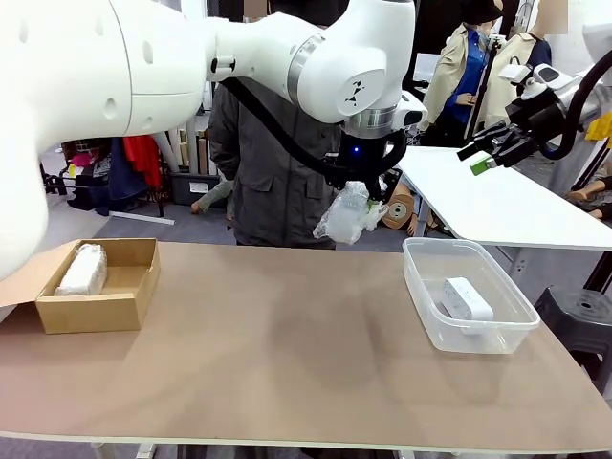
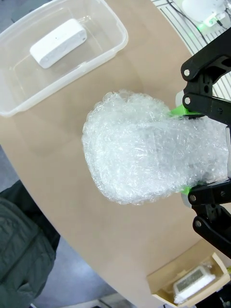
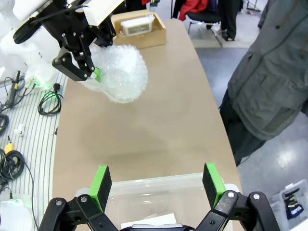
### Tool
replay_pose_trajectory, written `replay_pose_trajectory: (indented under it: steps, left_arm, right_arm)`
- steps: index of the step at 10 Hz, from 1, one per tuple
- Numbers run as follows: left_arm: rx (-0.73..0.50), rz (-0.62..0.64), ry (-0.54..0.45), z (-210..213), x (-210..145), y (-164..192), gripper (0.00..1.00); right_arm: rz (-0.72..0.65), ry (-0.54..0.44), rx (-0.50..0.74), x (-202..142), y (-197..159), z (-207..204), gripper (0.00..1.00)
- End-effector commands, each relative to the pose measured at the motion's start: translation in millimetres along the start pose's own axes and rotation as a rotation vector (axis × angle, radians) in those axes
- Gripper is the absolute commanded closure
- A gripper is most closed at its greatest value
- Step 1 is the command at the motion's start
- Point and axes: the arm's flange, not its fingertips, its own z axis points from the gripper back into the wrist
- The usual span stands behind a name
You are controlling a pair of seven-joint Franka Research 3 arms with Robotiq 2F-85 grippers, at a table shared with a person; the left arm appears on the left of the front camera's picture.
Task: Separate and place wrapped and unwrapped clocks.
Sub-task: If the picked Digital clock is wrapped, place it in the Package Box ; if not, place it in the Organizing box.
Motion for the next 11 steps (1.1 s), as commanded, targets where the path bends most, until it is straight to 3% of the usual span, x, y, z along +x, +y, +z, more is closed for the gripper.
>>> replay_pose_trajectory:
  steps: [1, 9, 10, 11]
  left_arm:
    - [-0.015, -0.004, -0.003, 5.2, 1.0, 2.6, 1.0]
    - [0.0, 0.0, 0.0, -0.4, 0.0, -0.1, 1.0]
    - [0.031, 0.062, 0.029, 7.6, -4.3, 14.9, 1.0]
    - [0.034, 0.018, 0.07, 17.0, -10.9, 25.2, 1.0]
  right_arm:
    - [0.003, 0.002, -0.005, 1.5, 0.7, 0.9, 0.0]
    - [0.003, 0.002, -0.005, 1.5, 0.7, 0.9, 0.0]
    - [0.003, 0.002, -0.005, 1.5, 0.7, 0.9, 0.0]
    - [0.003, 0.002, -0.005, 1.5, 0.7, 0.9, 0.0]
